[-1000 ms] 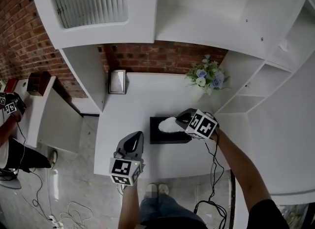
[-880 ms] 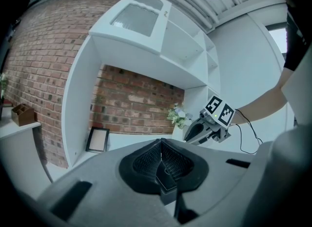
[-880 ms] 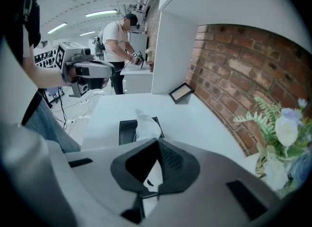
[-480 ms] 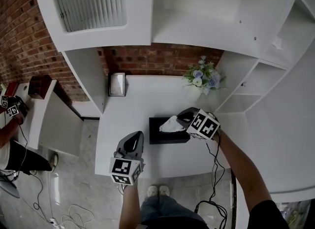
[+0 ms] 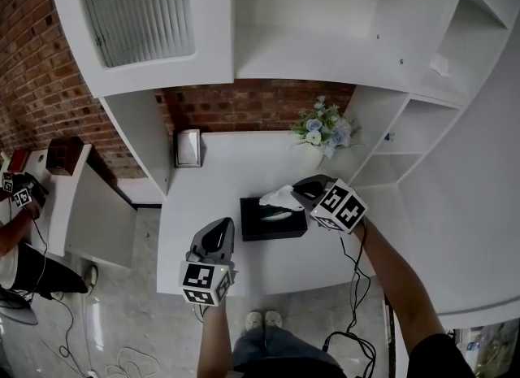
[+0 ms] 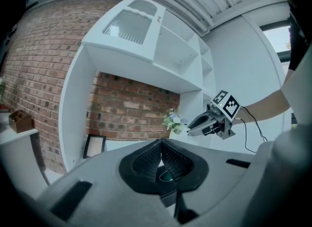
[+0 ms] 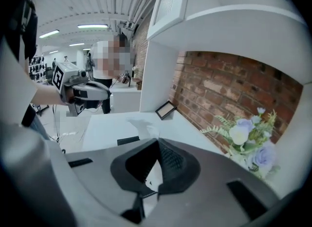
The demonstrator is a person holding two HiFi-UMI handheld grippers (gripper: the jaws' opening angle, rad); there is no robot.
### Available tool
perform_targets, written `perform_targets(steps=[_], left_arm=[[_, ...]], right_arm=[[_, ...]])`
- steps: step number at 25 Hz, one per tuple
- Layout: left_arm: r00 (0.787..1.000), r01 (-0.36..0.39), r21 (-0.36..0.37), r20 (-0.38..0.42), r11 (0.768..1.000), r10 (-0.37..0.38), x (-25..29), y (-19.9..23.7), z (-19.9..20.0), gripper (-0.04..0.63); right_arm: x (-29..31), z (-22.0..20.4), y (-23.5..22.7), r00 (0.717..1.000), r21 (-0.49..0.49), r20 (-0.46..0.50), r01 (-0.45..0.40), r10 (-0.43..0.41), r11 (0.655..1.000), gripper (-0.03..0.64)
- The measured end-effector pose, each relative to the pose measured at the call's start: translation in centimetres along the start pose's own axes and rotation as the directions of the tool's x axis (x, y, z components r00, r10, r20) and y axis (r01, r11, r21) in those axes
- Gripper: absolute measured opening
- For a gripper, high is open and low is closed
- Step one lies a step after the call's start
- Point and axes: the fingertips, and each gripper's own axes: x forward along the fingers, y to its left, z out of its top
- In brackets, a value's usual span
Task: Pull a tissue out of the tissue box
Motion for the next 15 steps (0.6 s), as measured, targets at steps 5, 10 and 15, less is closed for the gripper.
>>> perform_targets(steps=[5, 10, 15], left_arm=[[1.0, 0.004, 0.016, 0.01, 1.0, -0.004, 0.2, -0.5, 0.8, 0.008], [1.0, 0.009, 0.037, 0.028, 0.999, -0.01, 0.6, -1.2, 2.0, 0.008], [0.999, 0.017, 0.059, 0.046, 0.998, -0.02, 0.8, -1.9, 3.4, 0.008]], right_arm=[[-3.0, 1.6, -0.4, 0.988, 0.096, 0.135, 0.069, -0.082, 0.993, 0.0], [-7.1, 3.3, -1.0, 0.936, 0.197, 0.294, 0.138, -0.192, 0.971, 0.0], [-11.9, 4.9, -1.9, 0.843, 0.309, 0.439, 0.184, -0.311, 0.933, 0.0]])
